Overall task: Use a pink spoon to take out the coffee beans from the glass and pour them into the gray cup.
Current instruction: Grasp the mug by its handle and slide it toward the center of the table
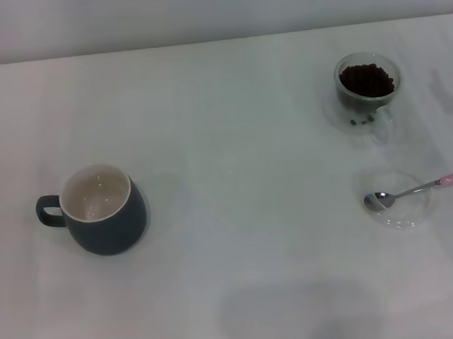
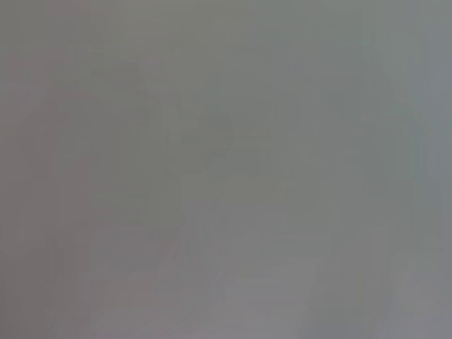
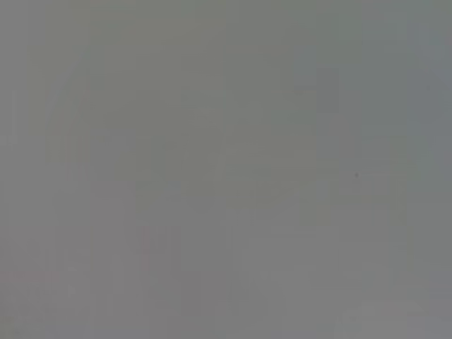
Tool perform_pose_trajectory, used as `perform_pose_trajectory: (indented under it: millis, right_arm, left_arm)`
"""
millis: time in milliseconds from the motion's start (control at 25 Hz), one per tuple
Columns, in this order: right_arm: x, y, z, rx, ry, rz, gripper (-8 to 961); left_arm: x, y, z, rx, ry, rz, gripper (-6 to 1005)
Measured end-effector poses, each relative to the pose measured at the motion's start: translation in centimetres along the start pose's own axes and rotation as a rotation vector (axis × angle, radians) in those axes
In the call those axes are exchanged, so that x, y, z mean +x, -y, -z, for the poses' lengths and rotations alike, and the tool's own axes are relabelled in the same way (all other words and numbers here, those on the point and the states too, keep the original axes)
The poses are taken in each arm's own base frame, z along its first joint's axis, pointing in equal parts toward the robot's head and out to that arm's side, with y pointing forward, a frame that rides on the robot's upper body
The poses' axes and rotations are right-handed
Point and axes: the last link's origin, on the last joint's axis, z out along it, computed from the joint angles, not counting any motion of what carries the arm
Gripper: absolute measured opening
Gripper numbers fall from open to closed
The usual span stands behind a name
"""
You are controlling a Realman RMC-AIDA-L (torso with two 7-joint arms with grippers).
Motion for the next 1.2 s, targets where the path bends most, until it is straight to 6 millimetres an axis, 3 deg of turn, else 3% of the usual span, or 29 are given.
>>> perform_pose_trajectory:
  millis: [360, 800, 1000, 1200]
  right_arm:
    - [-0.2, -0.2, -0.4, -0.007, 0.004, 0.001, 874]
    - [0.0, -0.3, -0.9, -0.009, -0.018, 0.008, 873]
    - [-0.2, -0.3, -1.0, -0.011, -0.010, 0.011, 872]
    - [-0.4, -0.5, -1.1, -0.020, -0.002, 0.011, 872]
  left_arm:
    - [0.0, 1.4, 4.8, 0.017, -0.009, -0.025, 888]
    - [0.0, 1.4, 10.3, -0.155, 0.042, -0.119, 889]
    - [-0.4, 0.7, 10.3, -0.229, 0.075, -0.132, 888]
    - [-1.7, -1.0, 7.3, -0.348, 0.150, -0.166, 888]
